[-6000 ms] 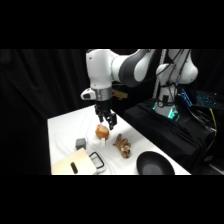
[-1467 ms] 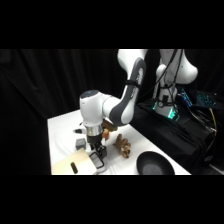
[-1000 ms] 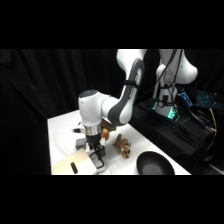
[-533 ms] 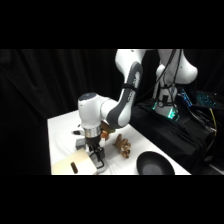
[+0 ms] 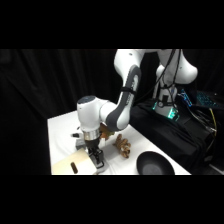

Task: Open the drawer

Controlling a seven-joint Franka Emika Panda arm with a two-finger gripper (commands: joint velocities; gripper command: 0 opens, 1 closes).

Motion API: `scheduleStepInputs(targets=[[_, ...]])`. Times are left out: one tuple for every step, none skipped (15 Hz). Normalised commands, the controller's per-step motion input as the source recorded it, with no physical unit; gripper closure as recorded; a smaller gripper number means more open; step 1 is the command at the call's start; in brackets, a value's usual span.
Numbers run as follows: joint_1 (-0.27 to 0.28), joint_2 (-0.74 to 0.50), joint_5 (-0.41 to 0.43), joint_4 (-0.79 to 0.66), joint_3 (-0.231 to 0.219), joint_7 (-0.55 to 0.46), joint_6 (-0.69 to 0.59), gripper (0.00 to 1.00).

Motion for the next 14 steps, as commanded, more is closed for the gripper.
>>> scheduleStepInputs(targets=[[-0.095,0.09,0.116,0.13,0.107,-0.17,0.09,0.0],[-0.097,0.08,0.117,0.12,0.108,-0.17,0.08,0.0],[-0.099,0.07,0.117,0.09,0.107,-0.17,0.09,0.0],[-0.102,0.05,0.117,0.08,0.107,-0.17,0.09,0.0],[-0.11,0.03,0.121,0.06,0.109,-0.18,0.09,0.0],[-0.119,0.0,0.125,0.02,0.109,-0.18,0.1,0.0],[-0.124,-0.01,0.127,0.0,0.108,-0.18,0.11,0.0],[-0.127,-0.03,0.125,-0.03,0.102,-0.18,0.12,0.0],[-0.126,-0.05,0.121,-0.06,0.093,-0.18,0.13,0.0],[-0.129,-0.07,0.12,-0.11,0.086,-0.18,0.14,0.0],[-0.127,-0.09,0.118,-0.14,0.079,-0.18,0.16,0.0],[-0.13,-0.11,0.119,-0.18,0.077,-0.19,0.18,0.0],[-0.125,-0.12,0.115,-0.21,0.072,-0.19,0.2,0.0],[-0.124,-0.12,0.114,-0.23,0.073,-0.19,0.21,0.0]])
